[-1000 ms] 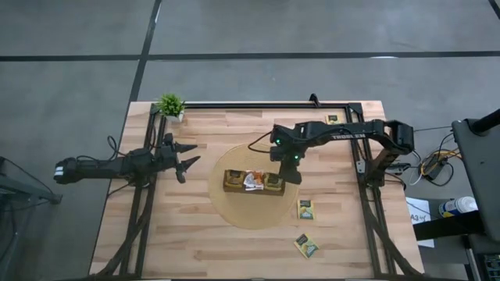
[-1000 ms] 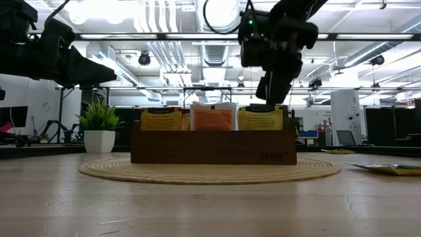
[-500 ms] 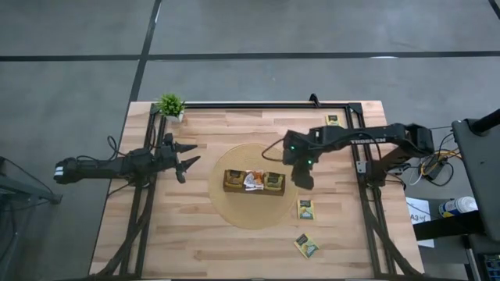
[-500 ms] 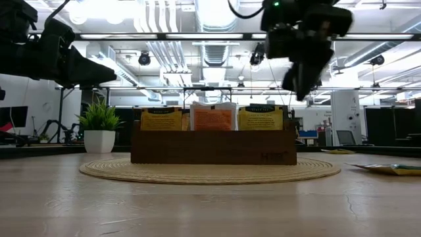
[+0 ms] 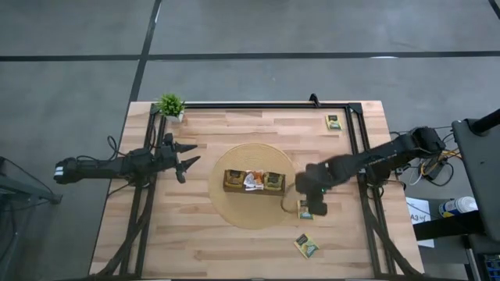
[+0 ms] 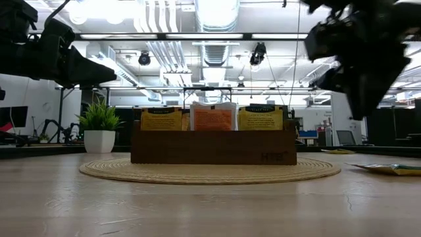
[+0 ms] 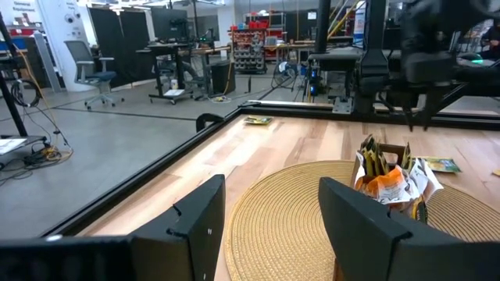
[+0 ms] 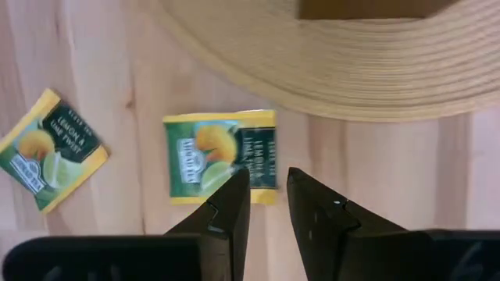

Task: Pick & Place Tea
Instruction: Put the middle lemon tea sachet into the right section of the wooden organizer

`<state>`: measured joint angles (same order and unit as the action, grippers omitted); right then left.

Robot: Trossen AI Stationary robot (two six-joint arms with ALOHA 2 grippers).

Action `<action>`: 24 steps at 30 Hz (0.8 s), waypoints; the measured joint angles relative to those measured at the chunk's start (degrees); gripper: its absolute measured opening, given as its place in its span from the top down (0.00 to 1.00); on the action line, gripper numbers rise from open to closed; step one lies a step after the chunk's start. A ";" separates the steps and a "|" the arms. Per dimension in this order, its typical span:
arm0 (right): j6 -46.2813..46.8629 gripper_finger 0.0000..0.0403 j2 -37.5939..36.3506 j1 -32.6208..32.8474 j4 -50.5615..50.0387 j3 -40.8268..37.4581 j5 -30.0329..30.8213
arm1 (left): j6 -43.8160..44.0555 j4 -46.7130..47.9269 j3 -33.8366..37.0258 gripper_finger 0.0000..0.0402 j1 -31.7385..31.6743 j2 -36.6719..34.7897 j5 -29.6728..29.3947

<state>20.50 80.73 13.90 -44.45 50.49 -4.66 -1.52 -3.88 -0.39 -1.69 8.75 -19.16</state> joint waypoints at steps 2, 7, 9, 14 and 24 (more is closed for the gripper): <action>1.36 0.79 0.06 2.95 0.40 -0.33 1.50 | 0.00 0.02 -0.02 0.50 0.00 0.00 -0.01; 5.82 0.79 0.33 8.09 2.62 -0.91 3.39 | 0.00 0.02 0.00 0.50 0.00 0.00 0.00; 7.05 0.79 0.65 9.96 4.36 -1.70 3.40 | 0.00 0.02 -0.01 0.50 0.00 0.00 0.00; 9.55 0.78 2.53 14.05 8.59 -3.93 3.32 | 0.00 0.02 0.00 0.50 -0.02 0.00 0.00; 12.94 0.59 10.89 14.85 10.37 -4.16 3.27 | 0.00 0.02 -0.02 0.50 -0.02 0.02 0.00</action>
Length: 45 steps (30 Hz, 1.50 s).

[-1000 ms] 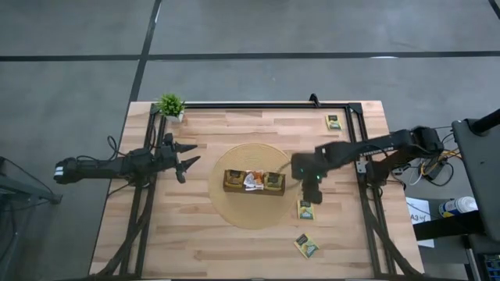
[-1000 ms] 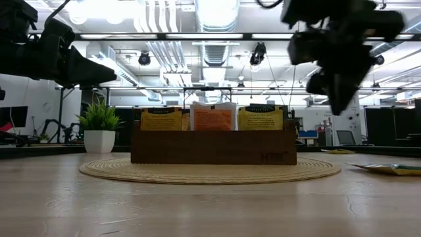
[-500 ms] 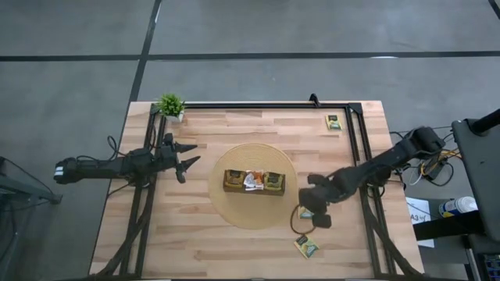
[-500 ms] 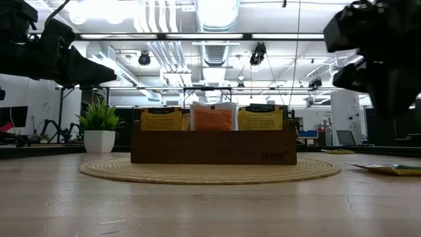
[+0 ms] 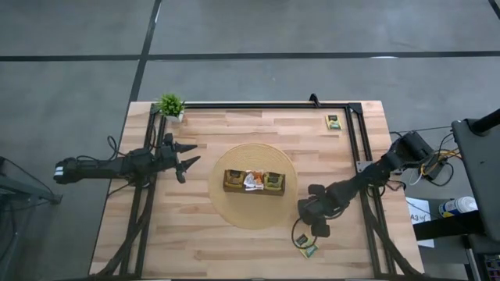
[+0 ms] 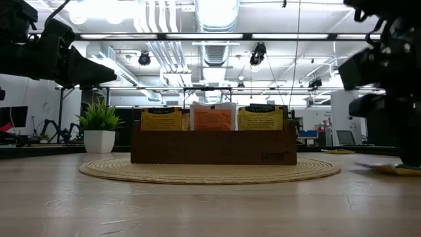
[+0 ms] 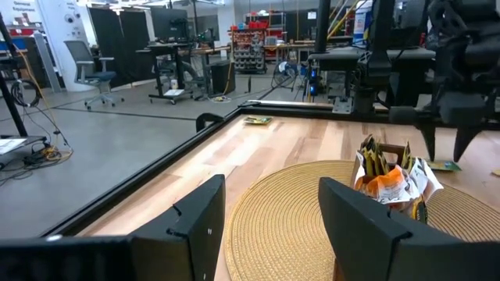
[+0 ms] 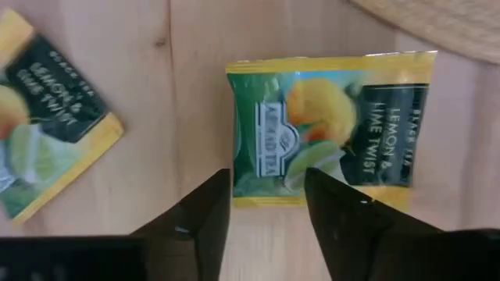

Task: Pick & Place Tea
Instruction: Put the middle lemon tea sachet into the right section of the wooden organizer

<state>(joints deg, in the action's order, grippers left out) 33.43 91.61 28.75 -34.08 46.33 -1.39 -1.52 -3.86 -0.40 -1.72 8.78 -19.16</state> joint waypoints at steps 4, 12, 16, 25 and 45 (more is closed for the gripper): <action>0.04 0.53 3.32 0.02 0.48 0.55 0.13 | 0.01 0.00 0.01 0.50 -0.01 0.00 0.00; 2.58 0.61 6.10 0.11 0.43 1.55 3.98 | 0.02 0.00 0.02 0.50 -0.04 0.00 0.00; 3.23 0.78 5.37 0.11 0.32 1.44 4.79 | 0.00 0.00 0.01 0.50 -0.04 0.00 -0.01; 0.83 0.97 3.26 1.22 -0.58 2.59 7.38 | 0.00 0.00 0.02 0.50 -0.02 0.00 0.00; -17.35 0.98 14.57 1.80 -4.51 21.82 42.05 | 0.01 0.00 0.01 0.50 0.02 0.00 -0.01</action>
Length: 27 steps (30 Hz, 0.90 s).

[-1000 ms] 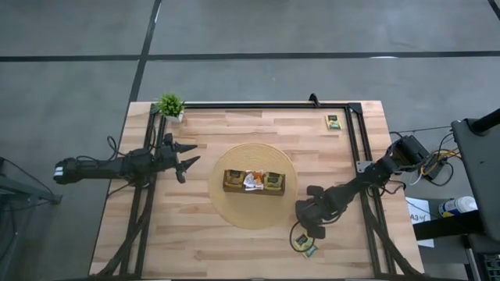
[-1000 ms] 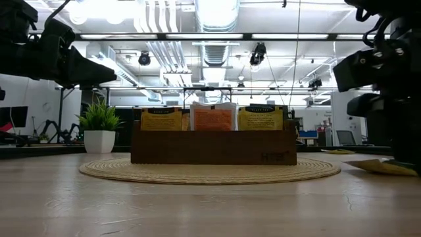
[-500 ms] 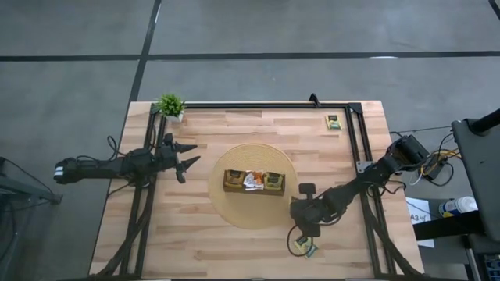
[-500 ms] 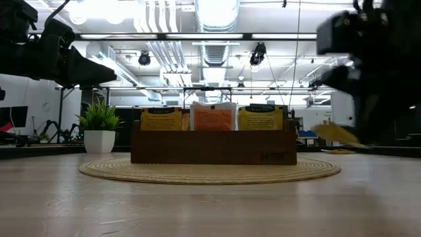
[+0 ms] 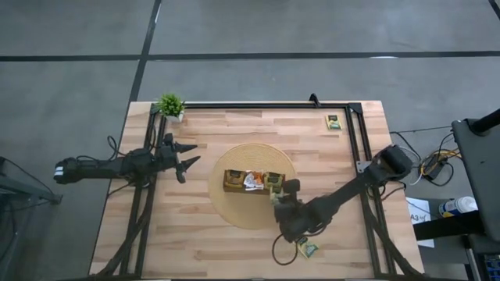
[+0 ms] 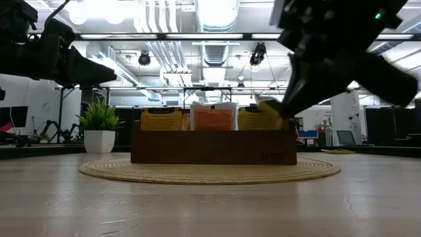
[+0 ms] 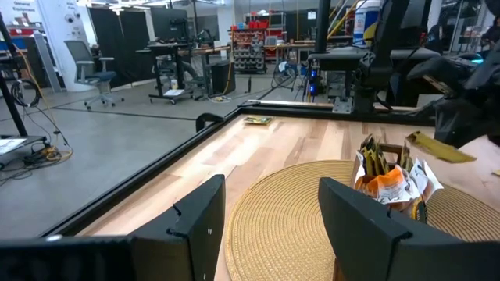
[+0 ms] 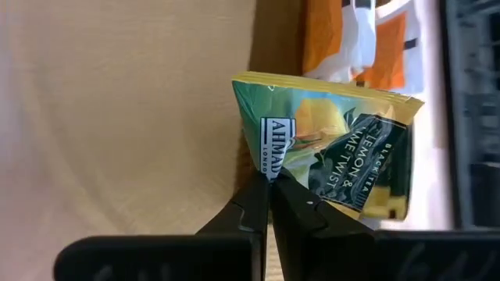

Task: Pick & Place Tea
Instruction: Put the middle lemon tea sachet into the right section of the wooden organizer

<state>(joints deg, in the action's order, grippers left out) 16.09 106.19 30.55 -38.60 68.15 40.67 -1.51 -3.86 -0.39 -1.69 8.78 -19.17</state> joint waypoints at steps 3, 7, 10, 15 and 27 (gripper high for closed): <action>0.05 0.98 3.48 -0.34 -2.09 2.74 4.29 | -0.01 0.00 -0.01 0.50 -0.02 0.00 -0.01; 2.64 0.98 7.46 -1.57 -6.93 6.46 7.14 | 0.00 0.00 -0.01 0.50 -0.02 0.00 0.00; 5.27 0.98 9.90 -2.43 -10.40 9.03 8.28 | 0.00 0.00 -0.01 0.50 -0.02 0.00 0.00; 9.09 0.98 11.43 -3.93 -13.64 11.27 9.09 | -0.01 0.00 -0.01 0.50 -0.02 0.02 0.01; 16.54 0.98 11.00 -8.39 -17.14 10.90 3.96 | 0.00 0.00 0.00 0.50 -0.07 0.07 0.00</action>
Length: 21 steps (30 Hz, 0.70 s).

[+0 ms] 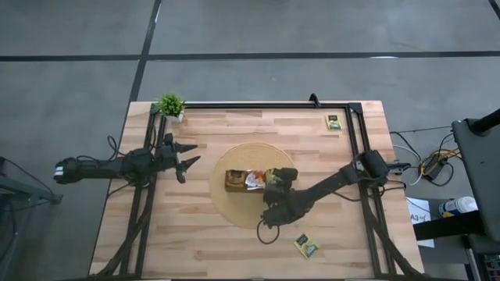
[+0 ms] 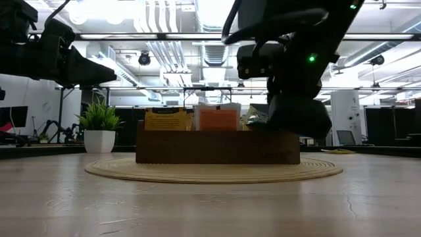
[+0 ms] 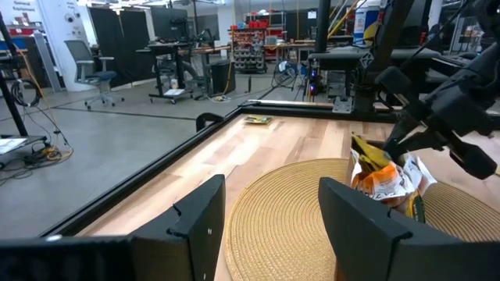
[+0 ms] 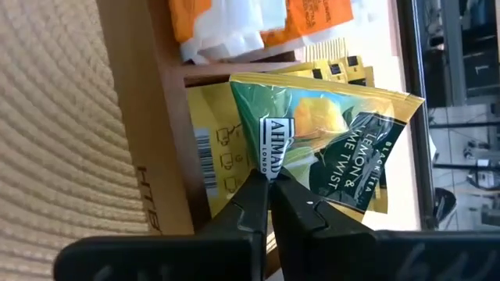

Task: Pick & Place Tea
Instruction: Put the middle lemon tea sachet into the right section of the wooden organizer

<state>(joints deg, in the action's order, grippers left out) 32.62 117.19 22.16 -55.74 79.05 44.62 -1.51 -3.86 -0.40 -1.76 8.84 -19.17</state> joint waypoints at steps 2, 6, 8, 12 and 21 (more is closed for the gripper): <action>-0.40 0.97 -0.02 -0.31 0.00 0.00 -0.05 | 0.01 0.00 0.01 0.50 0.00 0.00 0.00; -1.34 0.93 -0.02 -0.62 -0.07 -0.02 -0.18 | -0.01 0.00 0.01 0.50 0.02 0.00 0.01; -1.60 0.89 -0.02 -0.69 -0.45 -0.02 -0.33 | -0.01 0.00 -0.01 0.50 0.02 0.00 -0.01; -1.98 0.80 -0.04 -0.88 -1.32 -0.02 -1.48 | -0.01 0.00 0.00 0.50 0.02 0.00 0.01; -4.32 0.57 -1.60 -0.66 -1.28 0.04 -2.09 | 0.00 0.00 0.00 0.50 0.07 0.00 0.00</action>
<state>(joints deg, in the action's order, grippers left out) 28.31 115.59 21.50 -57.01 79.09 42.54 -1.51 -3.86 -0.39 -1.69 8.84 -19.17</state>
